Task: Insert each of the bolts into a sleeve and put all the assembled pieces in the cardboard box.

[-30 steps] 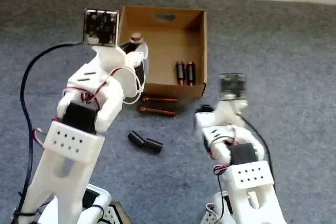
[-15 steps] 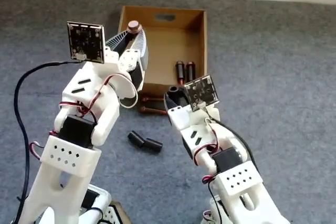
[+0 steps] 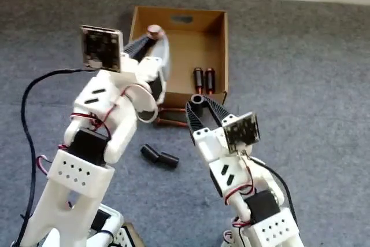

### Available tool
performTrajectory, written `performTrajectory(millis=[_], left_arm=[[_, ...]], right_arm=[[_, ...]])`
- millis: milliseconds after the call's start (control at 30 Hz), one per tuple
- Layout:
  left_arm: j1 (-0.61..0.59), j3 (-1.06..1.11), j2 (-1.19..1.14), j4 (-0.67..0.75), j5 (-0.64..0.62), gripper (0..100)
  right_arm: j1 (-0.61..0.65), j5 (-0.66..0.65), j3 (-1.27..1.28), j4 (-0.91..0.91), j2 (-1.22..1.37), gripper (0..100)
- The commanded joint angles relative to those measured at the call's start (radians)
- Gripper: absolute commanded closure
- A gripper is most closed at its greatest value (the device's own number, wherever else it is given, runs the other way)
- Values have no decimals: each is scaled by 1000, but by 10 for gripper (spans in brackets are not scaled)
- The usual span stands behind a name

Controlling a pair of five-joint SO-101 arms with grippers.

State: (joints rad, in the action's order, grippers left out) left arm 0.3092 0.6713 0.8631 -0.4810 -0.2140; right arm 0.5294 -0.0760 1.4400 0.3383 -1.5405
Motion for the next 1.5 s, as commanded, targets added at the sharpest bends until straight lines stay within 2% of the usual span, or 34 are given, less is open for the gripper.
performTrajectory(millis=[0, 267, 333, 433, 500, 1000, 1467], left_arm=[[59, -7, 36, 28, 2, 993], [76, -8, 38, 28, -2, 993], [87, -8, 38, 28, -58, 993], [90, -7, 38, 26, -207, 993], [88, 2, 38, 29, -250, 993], [168, 56, 38, 31, -233, 993], [170, 56, 38, 28, -233, 993]], right_arm=[[5, -15, 12, 1, -87, 993], [5, -15, 82, 1, -168, 993], [5, -15, 90, 1, -177, 993], [5, -15, 94, 1, -182, 993], [4, -15, 94, 1, -182, 993], [4, -15, 96, 1, -174, 993], [4, -15, 125, 1, -180, 993]])
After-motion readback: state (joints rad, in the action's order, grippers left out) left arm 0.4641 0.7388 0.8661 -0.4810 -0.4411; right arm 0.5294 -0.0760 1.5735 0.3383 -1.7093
